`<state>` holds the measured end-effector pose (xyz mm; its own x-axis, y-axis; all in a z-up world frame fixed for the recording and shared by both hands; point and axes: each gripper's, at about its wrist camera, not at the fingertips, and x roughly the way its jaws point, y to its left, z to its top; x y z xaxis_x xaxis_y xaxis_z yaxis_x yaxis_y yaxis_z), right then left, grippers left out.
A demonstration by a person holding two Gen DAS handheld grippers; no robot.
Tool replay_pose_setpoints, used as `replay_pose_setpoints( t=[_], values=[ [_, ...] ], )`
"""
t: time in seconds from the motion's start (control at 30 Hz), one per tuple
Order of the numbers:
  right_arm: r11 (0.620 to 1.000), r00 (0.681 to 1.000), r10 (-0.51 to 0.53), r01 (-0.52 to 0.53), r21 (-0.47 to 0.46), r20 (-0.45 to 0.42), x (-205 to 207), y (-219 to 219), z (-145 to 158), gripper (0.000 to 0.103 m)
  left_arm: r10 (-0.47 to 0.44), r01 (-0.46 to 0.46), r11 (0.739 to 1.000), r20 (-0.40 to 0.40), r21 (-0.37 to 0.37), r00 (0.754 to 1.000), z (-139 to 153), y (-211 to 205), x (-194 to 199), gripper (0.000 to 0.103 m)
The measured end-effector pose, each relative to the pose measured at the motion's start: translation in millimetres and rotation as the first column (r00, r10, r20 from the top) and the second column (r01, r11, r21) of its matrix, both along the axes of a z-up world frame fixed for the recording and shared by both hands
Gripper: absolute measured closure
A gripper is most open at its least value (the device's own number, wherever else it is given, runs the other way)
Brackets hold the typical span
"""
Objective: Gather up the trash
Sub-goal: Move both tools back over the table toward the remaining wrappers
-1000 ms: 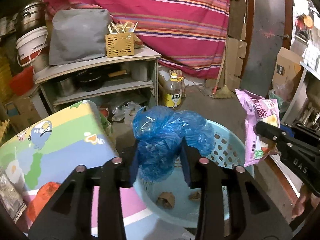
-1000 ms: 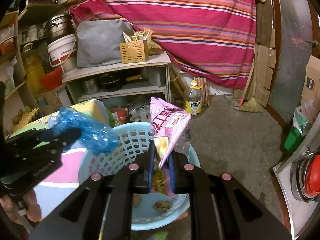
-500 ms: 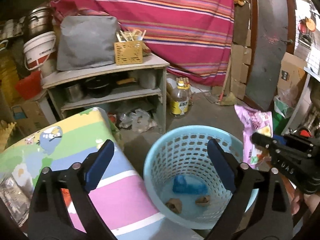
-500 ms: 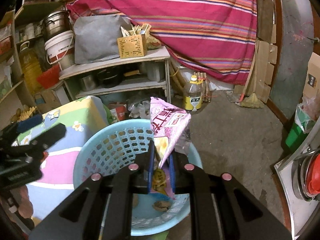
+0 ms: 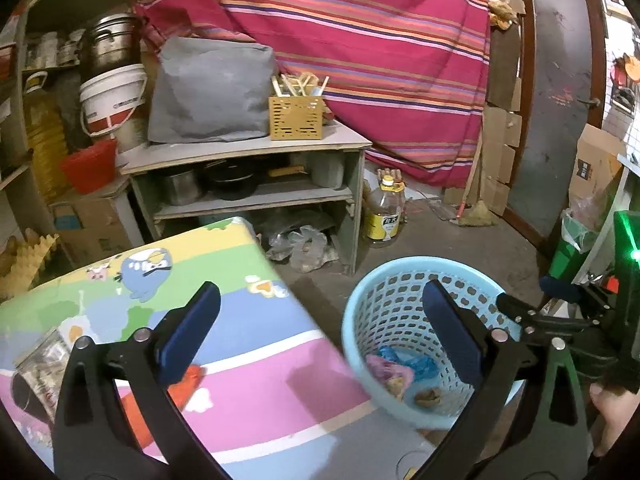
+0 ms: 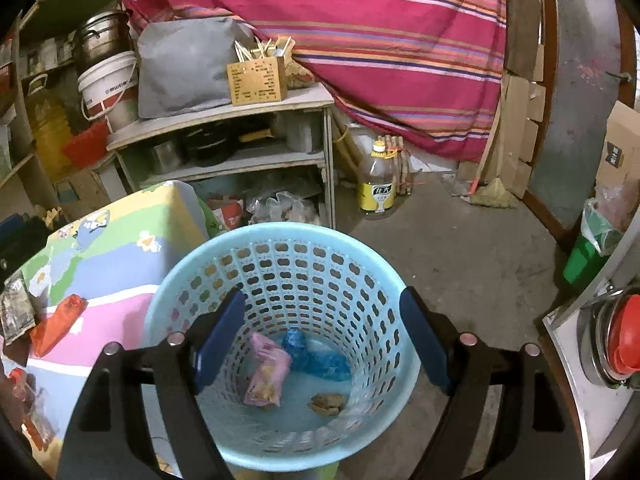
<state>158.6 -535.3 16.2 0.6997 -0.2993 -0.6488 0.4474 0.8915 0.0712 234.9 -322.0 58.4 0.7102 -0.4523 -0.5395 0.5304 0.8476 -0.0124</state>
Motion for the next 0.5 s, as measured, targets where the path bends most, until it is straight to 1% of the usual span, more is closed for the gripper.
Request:
replay_pose_setpoints(
  t=[0.1, 0.17, 0.27, 0.37, 0.43, 0.5],
  values=[
    [1.000, 1.000, 0.006, -0.006, -0.006, 0.024, -9, 15, 11, 0.024, 0.023, -0.023, 1.000, 0.004, 0.000, 1.000, 5, 22, -5, 0.005],
    [1.000, 0.999, 0.018, -0.018, -0.011, 0.041, -14, 25, 17, 0.020, 0.049, -0.049, 0.999, 0.010, 0.003, 0.999, 9, 42, -9, 0.005],
    [0.999, 0.997, 0.043, -0.042, -0.015, 0.066, -19, 49, 23, 0.020, 0.083, -0.084, 0.996, 0.017, 0.020, 0.996, 12, 66, -14, 0.005],
    [0.997, 0.995, 0.070, -0.069, -0.018, 0.078, -22, 76, 24, 0.012, 0.134, -0.135, 0.990, 0.044, 0.033, 0.990, 16, 105, -19, 0.005],
    [0.996, 0.993, 0.089, -0.087, -0.028, 0.078, -22, 99, 22, 0.011, 0.170, -0.172, 0.984, 0.048, 0.038, 0.984, 16, 130, -19, 0.005],
    [0.994, 0.991, 0.109, -0.107, -0.027, 0.077, -20, 118, 19, 0.011, 0.204, -0.206, 0.978, 0.037, 0.039, 0.978, 15, 155, -18, 0.005]
  ],
)
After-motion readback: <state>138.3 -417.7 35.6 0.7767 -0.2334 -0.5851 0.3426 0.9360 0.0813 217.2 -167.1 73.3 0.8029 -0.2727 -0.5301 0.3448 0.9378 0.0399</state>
